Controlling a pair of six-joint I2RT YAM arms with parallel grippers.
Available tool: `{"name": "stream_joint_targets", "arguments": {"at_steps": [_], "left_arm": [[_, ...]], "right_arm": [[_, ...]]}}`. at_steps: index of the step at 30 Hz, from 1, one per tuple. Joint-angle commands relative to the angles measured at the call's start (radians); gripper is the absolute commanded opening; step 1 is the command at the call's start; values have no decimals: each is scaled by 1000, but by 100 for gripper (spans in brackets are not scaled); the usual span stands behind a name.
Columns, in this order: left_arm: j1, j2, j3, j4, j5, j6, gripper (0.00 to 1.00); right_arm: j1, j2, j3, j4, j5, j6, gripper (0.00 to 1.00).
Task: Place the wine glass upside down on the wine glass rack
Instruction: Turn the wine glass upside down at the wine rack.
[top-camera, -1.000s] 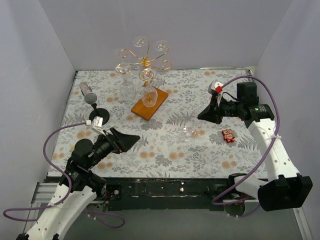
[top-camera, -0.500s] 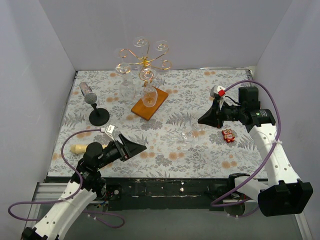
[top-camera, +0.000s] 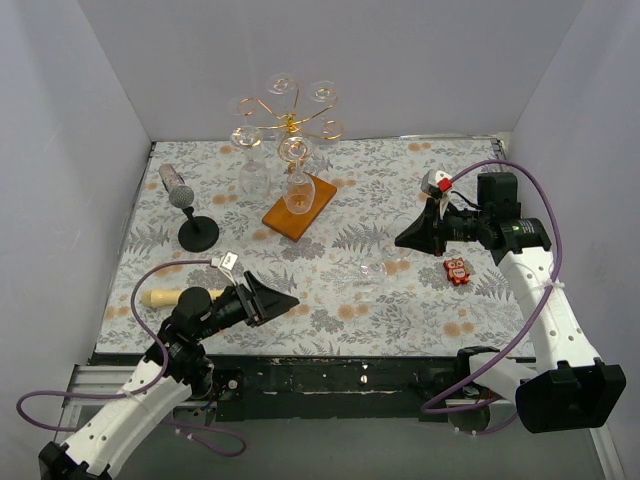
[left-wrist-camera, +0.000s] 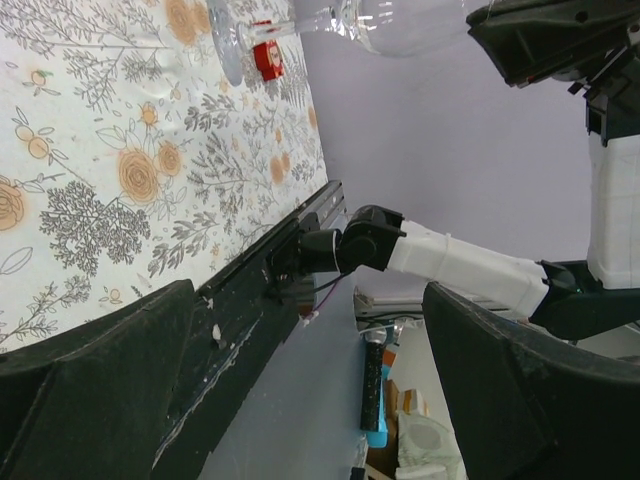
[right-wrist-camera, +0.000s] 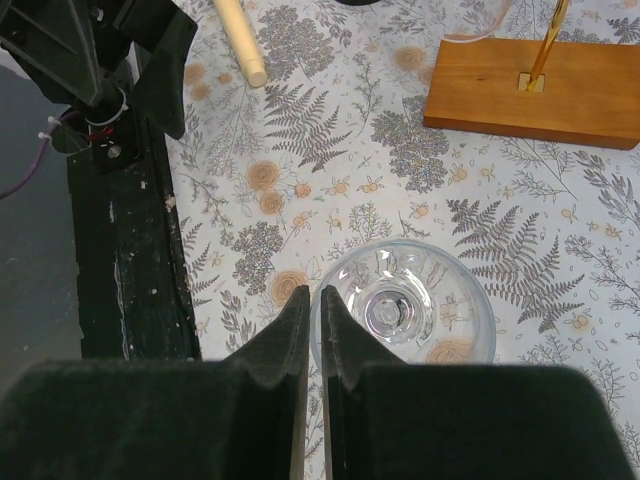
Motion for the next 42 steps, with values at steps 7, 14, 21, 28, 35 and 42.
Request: {"name": "stream_joint_targets", "arguments": {"at_steps": [7,14,21,28,35,42], "left_arm": [[-193,48,-36,106,-176,-37,98],[-268,111,-40,170,-245,-38,98],[-354,172,-42,224,-331,-38,98],[-430,232,-49,287,-397,-35,98],[-480,290,-49,338,-446,-29,98],[-499,327,-36,355,-486,-14,98]], "right_arm": [[-4,-25,3,55,-64,9,1],[-4,-27,6,58,-80,19,1],[-3,-32,4,58,-87,22,1],[-3,-27,6,63,-103,32,1],[-3,-22,17,53,-109,32,1],[-3,-19,26,29,-107,16,1]]}}
